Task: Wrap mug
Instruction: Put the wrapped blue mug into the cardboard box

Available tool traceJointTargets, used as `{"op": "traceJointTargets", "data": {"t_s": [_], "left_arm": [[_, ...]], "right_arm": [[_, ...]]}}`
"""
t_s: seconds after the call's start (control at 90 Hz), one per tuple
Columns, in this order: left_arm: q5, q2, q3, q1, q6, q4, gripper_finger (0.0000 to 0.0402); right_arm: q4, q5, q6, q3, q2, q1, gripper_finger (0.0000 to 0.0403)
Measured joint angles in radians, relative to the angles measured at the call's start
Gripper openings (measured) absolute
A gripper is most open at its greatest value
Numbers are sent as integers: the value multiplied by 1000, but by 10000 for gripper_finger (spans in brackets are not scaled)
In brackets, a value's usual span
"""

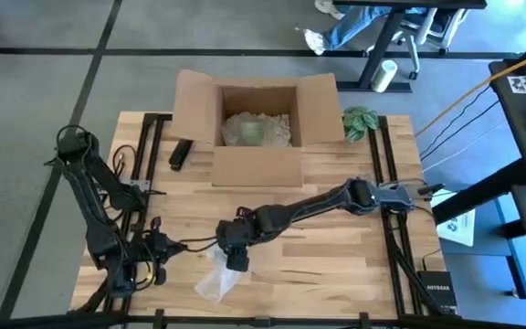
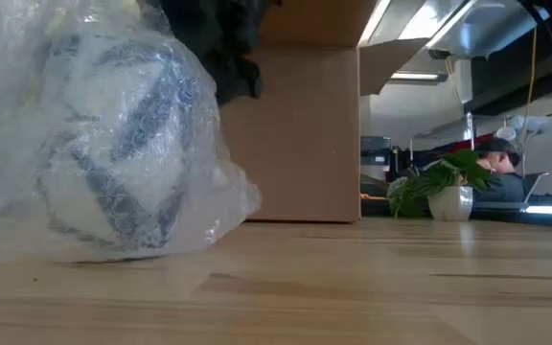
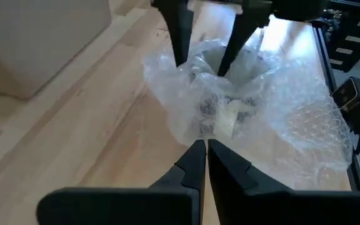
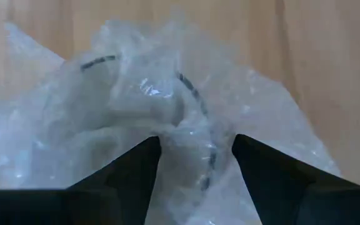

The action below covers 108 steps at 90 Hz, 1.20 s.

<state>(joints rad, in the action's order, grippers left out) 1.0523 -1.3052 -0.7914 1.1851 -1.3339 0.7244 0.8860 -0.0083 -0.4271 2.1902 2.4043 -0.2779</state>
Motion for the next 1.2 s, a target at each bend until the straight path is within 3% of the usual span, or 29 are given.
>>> {"op": "traceJointTargets", "data": {"t_s": [0.089, 0.2, 0.256, 0.522, 0.922, 1.067, 1.2], "left_arm": [[0, 0, 0, 0, -1, 3, 0], [0, 0, 0, 0, 3, 5, 0], [0, 0, 0, 0, 2, 6, 0], [0, 0, 0, 0, 3, 6, 0], [-1, 0, 0, 1, 5, 15, 0], [-1, 0, 0, 1, 0, 27, 0], [-1, 0, 0, 1, -2, 27, 0]], "right_arm": [[1, -22, -23, 1, 8, 1, 139], [-17, -47, -25, 0, 10, -1, 42], [-22, -50, -9, -1, 11, -1, 21], [93, -16, -8, 161, 25, -11, 15], [-5, 129, 5, 160, -103, -69, 12], [-66, 168, 43, 163, -204, -103, 12], [-110, 279, 113, 167, -279, -128, 12]]}}
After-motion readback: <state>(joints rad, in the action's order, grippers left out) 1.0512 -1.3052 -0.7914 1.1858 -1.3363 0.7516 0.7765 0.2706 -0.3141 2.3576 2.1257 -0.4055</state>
